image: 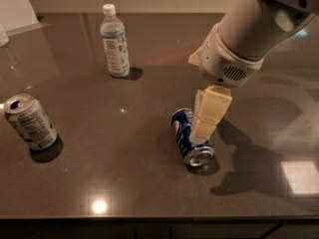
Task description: Pick 7up can
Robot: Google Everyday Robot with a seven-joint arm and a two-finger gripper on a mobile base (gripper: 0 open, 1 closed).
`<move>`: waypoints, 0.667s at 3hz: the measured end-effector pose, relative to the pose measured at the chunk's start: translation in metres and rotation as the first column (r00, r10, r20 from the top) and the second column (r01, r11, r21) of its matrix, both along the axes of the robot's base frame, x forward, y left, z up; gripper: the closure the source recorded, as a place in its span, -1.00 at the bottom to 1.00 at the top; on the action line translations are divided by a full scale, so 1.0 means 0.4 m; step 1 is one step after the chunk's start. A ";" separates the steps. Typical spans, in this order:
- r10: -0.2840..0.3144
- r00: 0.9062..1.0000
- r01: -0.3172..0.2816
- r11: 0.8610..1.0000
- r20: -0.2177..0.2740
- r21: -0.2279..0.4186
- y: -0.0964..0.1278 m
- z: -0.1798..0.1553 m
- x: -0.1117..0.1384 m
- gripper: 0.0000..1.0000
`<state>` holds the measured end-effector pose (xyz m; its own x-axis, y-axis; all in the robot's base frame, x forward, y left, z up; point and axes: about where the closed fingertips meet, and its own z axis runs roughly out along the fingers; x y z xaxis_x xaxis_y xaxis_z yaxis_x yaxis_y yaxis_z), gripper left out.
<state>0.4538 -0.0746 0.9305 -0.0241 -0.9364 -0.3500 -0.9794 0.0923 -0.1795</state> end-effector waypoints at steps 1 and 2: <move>0.084 0.996 -0.081 0.991 -0.024 0.104 0.148 0.001 0.002 -1.00; 0.118 0.993 -0.112 0.976 -0.021 0.186 0.241 0.023 0.011 -1.00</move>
Offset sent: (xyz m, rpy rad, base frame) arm 0.0112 0.1373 0.0172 0.2852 0.0454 0.1513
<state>0.4583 0.0218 0.9398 0.0665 -0.8531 -0.5175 -0.9903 0.0069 -0.1385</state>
